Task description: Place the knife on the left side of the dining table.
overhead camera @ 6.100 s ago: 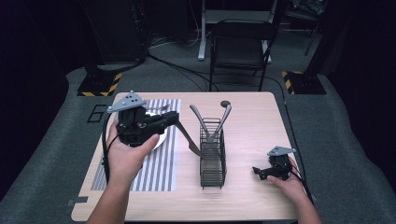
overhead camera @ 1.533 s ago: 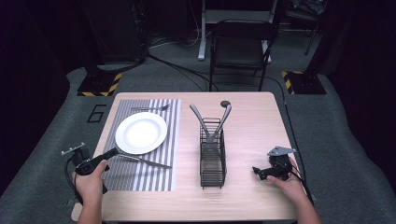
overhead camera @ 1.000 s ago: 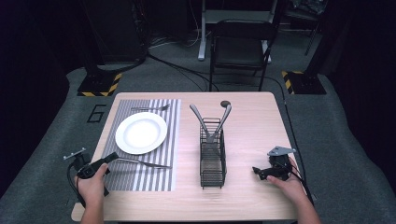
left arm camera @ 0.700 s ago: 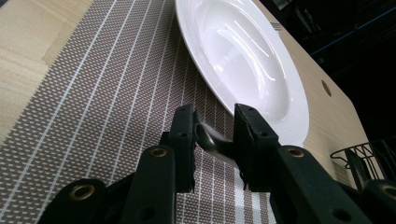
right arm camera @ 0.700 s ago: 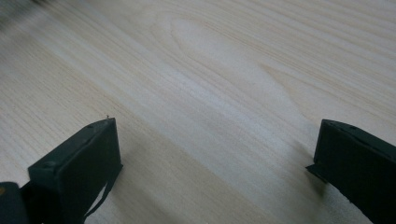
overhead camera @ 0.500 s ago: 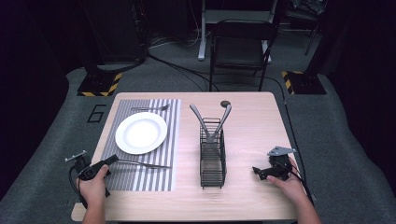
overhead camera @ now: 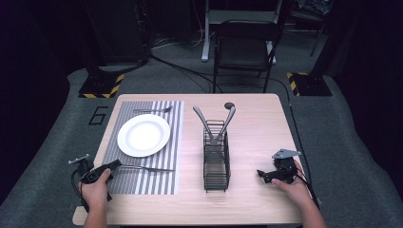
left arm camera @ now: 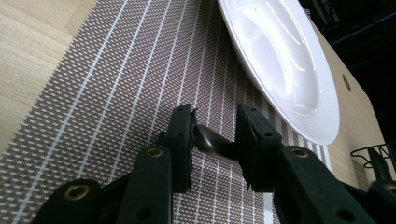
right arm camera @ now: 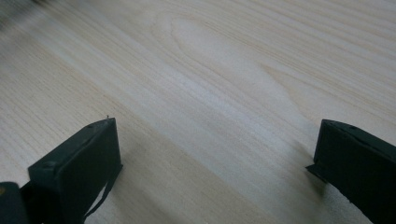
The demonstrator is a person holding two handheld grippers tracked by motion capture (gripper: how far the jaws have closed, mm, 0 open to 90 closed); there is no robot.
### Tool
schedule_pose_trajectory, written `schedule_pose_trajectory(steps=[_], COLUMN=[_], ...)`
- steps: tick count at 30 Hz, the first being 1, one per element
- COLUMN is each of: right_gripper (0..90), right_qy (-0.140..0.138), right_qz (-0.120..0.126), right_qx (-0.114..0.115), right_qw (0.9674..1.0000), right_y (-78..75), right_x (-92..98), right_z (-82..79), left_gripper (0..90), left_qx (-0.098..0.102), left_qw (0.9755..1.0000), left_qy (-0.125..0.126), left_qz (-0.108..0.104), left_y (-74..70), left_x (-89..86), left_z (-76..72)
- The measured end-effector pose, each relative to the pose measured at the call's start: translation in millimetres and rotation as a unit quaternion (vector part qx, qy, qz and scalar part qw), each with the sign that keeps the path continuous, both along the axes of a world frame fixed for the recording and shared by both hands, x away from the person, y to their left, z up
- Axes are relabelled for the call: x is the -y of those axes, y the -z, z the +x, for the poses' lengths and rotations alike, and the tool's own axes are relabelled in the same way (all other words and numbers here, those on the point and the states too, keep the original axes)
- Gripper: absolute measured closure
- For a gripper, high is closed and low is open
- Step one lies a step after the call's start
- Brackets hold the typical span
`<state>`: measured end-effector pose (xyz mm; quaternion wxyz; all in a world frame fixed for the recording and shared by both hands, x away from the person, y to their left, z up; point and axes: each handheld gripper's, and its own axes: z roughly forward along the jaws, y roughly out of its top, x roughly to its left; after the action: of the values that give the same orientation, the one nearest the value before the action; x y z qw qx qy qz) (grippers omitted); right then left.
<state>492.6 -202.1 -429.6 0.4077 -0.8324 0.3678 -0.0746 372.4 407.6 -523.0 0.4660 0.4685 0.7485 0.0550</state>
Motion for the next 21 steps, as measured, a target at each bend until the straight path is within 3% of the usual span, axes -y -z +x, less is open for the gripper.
schedule_pose_trajectory(steps=[10, 21], right_gripper=[0.0, 0.0], right_qy=[0.0, 0.0], right_qz=[0.0, 0.0], right_qx=[0.0, 0.0], right_qw=[1.0, 1.0], right_y=[0.0, 0.0], right_x=[0.0, -0.1], right_z=[0.0, 0.1], left_gripper=[66.8, 66.5], left_qx=[-0.014, -0.013], left_qw=[0.9998, 0.9997], left_qy=[-0.002, -0.008], left_qz=[0.015, 0.018], left_y=[2.0, 2.4], left_x=[-0.7, -3.5], left_z=[0.8, 0.0])
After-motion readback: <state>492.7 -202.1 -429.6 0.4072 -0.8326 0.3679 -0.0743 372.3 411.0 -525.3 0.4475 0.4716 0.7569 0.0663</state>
